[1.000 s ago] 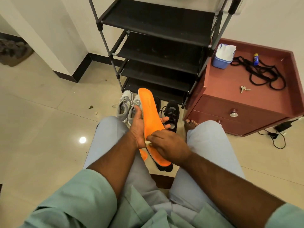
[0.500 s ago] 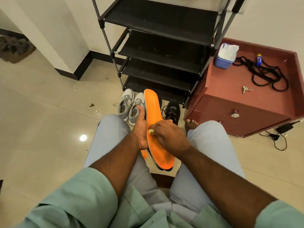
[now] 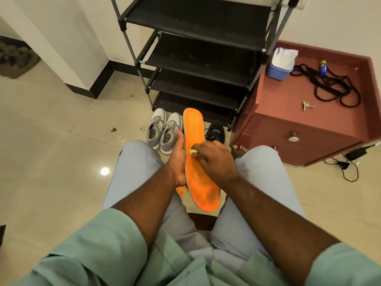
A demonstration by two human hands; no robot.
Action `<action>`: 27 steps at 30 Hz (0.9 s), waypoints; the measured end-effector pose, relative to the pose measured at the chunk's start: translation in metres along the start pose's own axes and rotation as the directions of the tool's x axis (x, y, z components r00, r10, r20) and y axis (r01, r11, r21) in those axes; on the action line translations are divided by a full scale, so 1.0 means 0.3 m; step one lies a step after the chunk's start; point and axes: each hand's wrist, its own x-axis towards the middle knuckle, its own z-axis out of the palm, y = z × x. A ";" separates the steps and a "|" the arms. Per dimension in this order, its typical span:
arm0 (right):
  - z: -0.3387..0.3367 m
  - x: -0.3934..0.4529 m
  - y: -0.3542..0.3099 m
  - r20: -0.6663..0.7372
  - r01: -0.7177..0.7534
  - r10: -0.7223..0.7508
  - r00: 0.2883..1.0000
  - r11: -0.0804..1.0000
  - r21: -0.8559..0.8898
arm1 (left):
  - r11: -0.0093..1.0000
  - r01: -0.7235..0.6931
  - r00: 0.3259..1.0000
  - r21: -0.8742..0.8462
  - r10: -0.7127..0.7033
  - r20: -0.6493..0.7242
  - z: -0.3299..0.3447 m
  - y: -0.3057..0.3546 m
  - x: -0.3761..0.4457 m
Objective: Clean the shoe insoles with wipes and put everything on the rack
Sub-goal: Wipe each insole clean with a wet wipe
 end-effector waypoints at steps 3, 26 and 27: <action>0.008 -0.039 -0.010 0.089 0.096 -0.096 0.991 0.995 -0.004 | 1.000 0.008 0.999 -0.020 -0.007 0.035 -0.016 0.015 0.007; -0.009 -0.013 0.029 0.081 0.000 0.015 0.997 0.983 -0.185 | 1.000 0.016 1.000 -0.012 -0.016 -0.025 0.002 0.008 -0.002; -0.010 0.002 0.037 0.047 -0.077 0.086 0.995 0.981 -0.181 | 1.000 0.017 0.999 0.000 -0.017 -0.044 0.012 0.001 -0.007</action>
